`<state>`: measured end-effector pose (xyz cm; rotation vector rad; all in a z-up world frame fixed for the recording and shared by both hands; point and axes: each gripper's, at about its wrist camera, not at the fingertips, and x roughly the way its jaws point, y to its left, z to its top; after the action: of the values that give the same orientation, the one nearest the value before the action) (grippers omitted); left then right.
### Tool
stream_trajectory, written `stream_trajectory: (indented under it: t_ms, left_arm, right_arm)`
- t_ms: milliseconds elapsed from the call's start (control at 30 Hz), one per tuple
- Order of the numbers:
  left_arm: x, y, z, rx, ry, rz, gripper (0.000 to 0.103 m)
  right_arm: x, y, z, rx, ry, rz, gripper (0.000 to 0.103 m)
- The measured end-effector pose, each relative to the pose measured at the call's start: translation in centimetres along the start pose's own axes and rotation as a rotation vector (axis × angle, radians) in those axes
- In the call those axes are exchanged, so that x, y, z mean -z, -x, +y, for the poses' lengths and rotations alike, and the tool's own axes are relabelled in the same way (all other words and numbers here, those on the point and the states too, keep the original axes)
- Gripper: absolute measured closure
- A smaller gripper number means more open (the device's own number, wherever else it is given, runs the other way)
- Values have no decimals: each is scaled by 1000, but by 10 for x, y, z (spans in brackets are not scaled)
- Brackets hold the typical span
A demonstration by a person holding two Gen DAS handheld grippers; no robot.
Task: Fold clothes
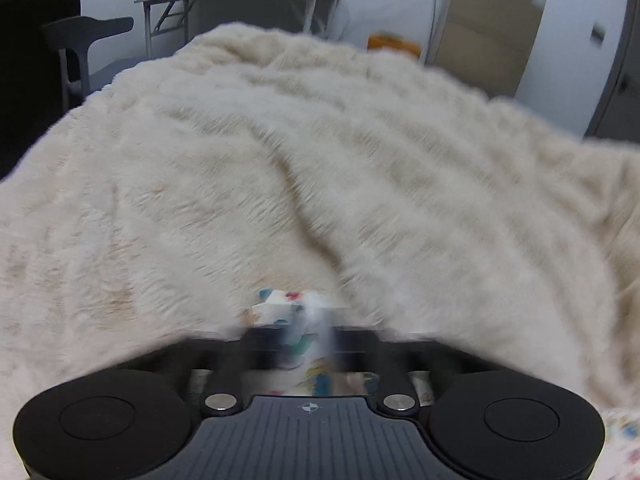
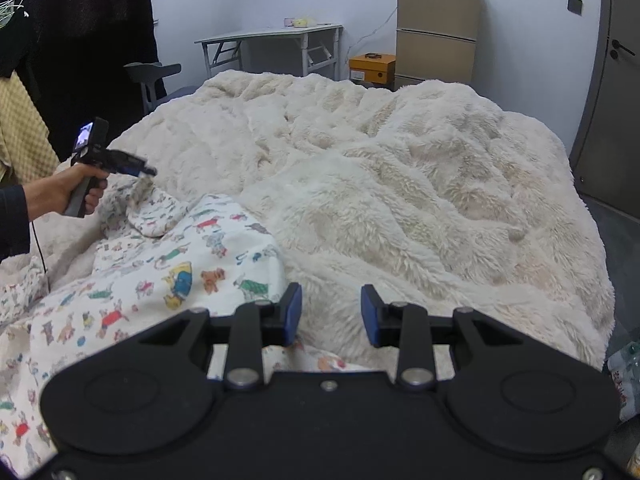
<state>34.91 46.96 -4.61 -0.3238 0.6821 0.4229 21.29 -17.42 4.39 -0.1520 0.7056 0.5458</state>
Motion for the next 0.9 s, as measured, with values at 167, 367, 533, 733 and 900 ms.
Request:
stream_trajectory:
  t_ms: [167, 367, 533, 733, 900]
  left_arm:
    - [-13, 30, 40, -42, 226, -157, 65]
    - [15, 30, 64, -112, 172, 43, 15]
    - [70, 59, 129, -32, 556, 40, 19]
    - [124, 57, 137, 99, 696, 48, 66]
    - [130, 92, 133, 28, 658, -102, 103]
  right_arm:
    - [3, 0, -1, -10, -16, -10, 71]
    - [5, 5, 11, -45, 6, -33, 71]
    - [16, 29, 19, -82, -1, -94, 69]
    - [37, 62, 24, -112, -14, -152, 67]
    - [56, 98, 26, -111, -27, -208, 67]
